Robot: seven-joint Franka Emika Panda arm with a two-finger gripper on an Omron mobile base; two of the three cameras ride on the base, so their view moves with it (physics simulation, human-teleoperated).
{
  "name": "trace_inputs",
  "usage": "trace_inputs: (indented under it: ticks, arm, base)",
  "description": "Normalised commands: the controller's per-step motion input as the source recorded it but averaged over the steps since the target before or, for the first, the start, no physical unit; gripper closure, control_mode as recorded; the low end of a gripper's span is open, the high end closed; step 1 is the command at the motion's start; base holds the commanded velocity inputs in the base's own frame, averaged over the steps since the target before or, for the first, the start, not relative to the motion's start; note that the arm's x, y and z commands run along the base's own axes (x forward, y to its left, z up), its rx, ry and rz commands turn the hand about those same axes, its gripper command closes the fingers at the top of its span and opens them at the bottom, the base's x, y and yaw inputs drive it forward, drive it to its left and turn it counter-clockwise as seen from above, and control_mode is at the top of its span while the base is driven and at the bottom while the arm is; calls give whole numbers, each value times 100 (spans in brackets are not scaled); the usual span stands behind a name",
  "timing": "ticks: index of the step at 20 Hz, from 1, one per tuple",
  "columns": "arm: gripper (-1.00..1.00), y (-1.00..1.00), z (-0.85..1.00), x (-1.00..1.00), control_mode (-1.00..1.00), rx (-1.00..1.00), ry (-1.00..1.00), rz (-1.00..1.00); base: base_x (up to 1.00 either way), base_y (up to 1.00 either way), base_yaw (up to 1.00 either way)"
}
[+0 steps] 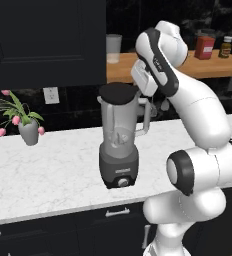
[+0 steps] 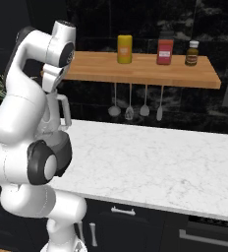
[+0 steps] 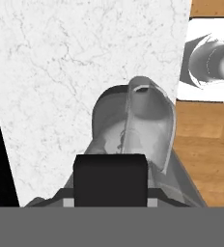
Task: Close the lid blender by securely placing the lid on top.
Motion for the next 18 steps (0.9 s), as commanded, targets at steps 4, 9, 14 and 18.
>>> trace_inputs:
  ticks: [4,9,14,18]
  arm:
    - [100,0,-19,-24,-100,0,0,0]
    - [100,0,-11,-64,-100,0,-2,0]
    - [100,0,-9,-27,-100,0,0,0]
    - [100,5,-15,0,-100,-2,0,1]
  base:
    - [0,0,0]
    - [0,0,0]
    - [0,0,0]
    - [0,0,0]
